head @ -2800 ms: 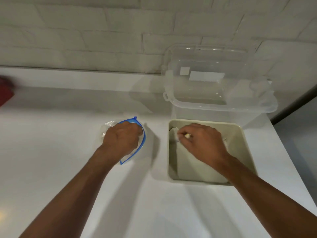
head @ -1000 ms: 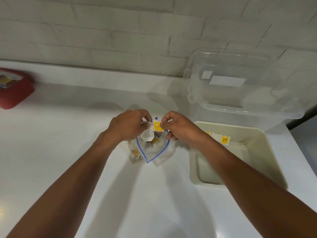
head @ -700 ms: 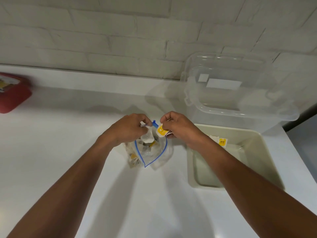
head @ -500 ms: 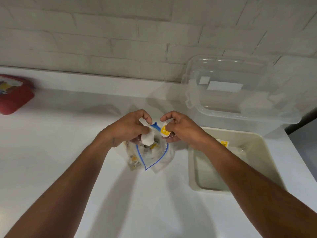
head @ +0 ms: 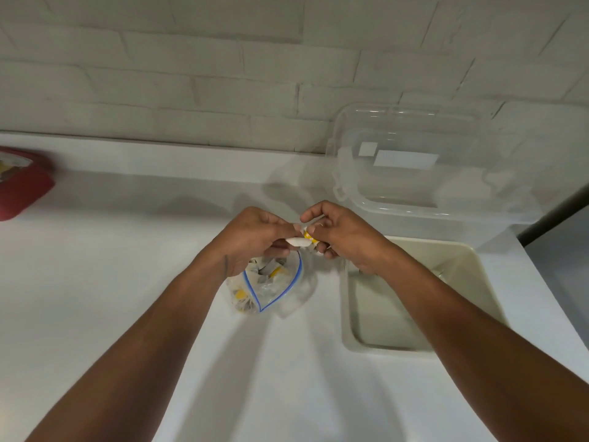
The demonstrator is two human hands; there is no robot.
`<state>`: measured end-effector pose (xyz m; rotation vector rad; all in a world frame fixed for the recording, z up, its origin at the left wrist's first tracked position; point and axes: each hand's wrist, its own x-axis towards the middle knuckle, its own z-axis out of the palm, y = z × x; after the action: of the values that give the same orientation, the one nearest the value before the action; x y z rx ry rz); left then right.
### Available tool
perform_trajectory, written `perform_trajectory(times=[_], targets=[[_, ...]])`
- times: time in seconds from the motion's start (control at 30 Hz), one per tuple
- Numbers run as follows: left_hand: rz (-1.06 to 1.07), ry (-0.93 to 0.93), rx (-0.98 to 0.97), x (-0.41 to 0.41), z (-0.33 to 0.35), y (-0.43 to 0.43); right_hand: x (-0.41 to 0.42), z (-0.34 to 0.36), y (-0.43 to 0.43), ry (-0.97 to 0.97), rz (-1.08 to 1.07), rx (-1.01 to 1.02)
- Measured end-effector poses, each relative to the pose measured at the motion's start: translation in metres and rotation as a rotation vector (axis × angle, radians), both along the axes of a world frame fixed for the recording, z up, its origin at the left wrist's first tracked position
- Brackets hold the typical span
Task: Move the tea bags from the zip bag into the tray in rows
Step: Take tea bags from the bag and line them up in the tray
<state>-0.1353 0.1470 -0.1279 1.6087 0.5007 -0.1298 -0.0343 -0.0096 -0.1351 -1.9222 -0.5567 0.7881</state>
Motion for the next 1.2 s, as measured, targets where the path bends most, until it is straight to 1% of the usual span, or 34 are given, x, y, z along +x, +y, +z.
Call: perform_trajectory(times=[0.1, 0.23, 0.3, 0.37, 0.43, 0.53, 0.63, 0.77, 0.83, 0.9, 0.97, 1.03, 1.2], targets=[[-0.092, 0.008, -0.036, -0.005, 0.007, -0.001, 0.002, 0.005, -0.009, 0.094, 0.02, 0.043], [-0.193, 0.019, 0.003, -0.009, 0.008, -0.001, 0.005, 0.014, -0.027, -0.012, 0.03, -0.001], [-0.227, 0.0, 0.053, -0.008, 0.01, -0.007, 0.009, 0.021, -0.043, -0.03, 0.017, 0.003], [-0.253, -0.022, 0.115, -0.005, 0.015, -0.021, 0.015, 0.028, -0.062, -0.009, 0.001, 0.017], [-0.249, -0.054, 0.184, 0.003, 0.017, -0.039, 0.021, 0.034, -0.082, -0.012, -0.024, 0.003], [-0.219, -0.15, 0.291, 0.019, 0.015, -0.066, 0.03, 0.039, -0.107, -0.049, -0.071, -0.038], [-0.221, -0.2, 0.344, 0.034, 0.011, -0.088, 0.038, 0.039, -0.129, -0.162, -0.09, -0.111], [-0.294, -0.221, 0.583, 0.049, 0.0, -0.108, 0.048, 0.03, -0.158, -0.315, -0.104, -0.205], [-0.332, -0.215, 0.682, 0.057, -0.007, -0.116, 0.053, 0.024, -0.172, -0.344, -0.128, -0.257], [-0.348, -0.216, 0.726, 0.065, -0.013, -0.125, 0.057, 0.02, -0.183, -0.335, -0.135, -0.287], [-0.342, -0.197, 0.751, 0.073, -0.018, -0.135, 0.063, 0.014, -0.193, -0.338, -0.149, -0.334], [-0.347, -0.168, 0.829, 0.082, -0.022, -0.146, 0.071, 0.007, -0.203, -0.375, -0.158, -0.426], [-0.335, -0.086, 0.937, 0.108, -0.04, -0.171, 0.084, -0.006, -0.22, -0.565, -0.199, -0.614]])
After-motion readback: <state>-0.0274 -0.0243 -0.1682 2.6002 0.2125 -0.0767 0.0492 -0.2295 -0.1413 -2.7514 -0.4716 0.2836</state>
